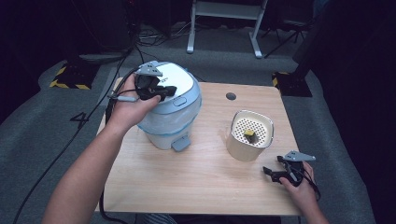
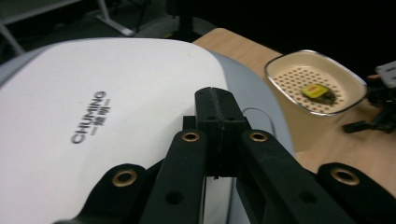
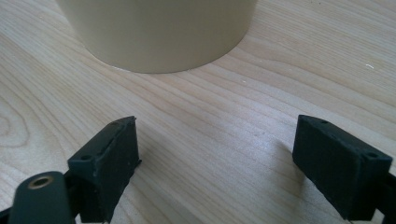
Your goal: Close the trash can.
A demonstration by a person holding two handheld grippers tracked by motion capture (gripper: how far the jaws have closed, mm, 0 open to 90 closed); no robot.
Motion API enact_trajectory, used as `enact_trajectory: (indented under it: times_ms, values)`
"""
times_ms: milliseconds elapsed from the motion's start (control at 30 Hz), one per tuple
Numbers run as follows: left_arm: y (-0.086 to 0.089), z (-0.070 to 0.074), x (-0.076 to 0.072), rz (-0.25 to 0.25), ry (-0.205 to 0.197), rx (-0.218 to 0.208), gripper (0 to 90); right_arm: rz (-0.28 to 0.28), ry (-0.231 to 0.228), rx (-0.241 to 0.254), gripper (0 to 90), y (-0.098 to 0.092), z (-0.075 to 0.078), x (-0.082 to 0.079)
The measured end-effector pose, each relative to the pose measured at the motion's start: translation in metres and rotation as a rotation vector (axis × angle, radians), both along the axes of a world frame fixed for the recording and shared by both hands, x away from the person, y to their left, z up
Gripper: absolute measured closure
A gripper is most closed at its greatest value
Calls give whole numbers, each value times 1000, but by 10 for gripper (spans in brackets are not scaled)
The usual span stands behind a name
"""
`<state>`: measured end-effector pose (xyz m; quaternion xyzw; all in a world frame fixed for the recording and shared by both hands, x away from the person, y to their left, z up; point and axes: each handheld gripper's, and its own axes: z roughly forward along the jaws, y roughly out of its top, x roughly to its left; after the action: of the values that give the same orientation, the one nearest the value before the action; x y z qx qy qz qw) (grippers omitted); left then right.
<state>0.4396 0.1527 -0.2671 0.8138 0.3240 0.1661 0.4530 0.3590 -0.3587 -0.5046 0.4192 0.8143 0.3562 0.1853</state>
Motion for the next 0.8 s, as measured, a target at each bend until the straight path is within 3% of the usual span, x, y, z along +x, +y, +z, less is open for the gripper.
enact_trajectory:
  times_ms: [100,200,300,433,467,500,567,633,800]
  values:
    - [-1,1,0,5,5,5,900,0,0,0,144,0,0,0]
    - [-5,-1,0,13,-10,61,900,0,0,0,143,0,0,0]
    - [-7,-2,0,12,-31,61,900,1,0,0,144,0,0,0]
    - [-4,-4,1,3,-36,23,897,1,0,0,143,0,0,0]
    - [-3,-5,1,4,-52,8,842,0,0,0,144,0,0,0]
    - [-2,-5,1,4,-69,-9,716,0,0,0,143,0,0,0]
    - [1,-4,-1,-14,-81,-82,643,1,0,0,143,0,0,0]
    - [3,-2,-5,-30,-103,-124,552,1,0,0,143,0,0,0]
    - [2,0,-23,-92,-125,-155,470,0,0,0,144,0,0,0]
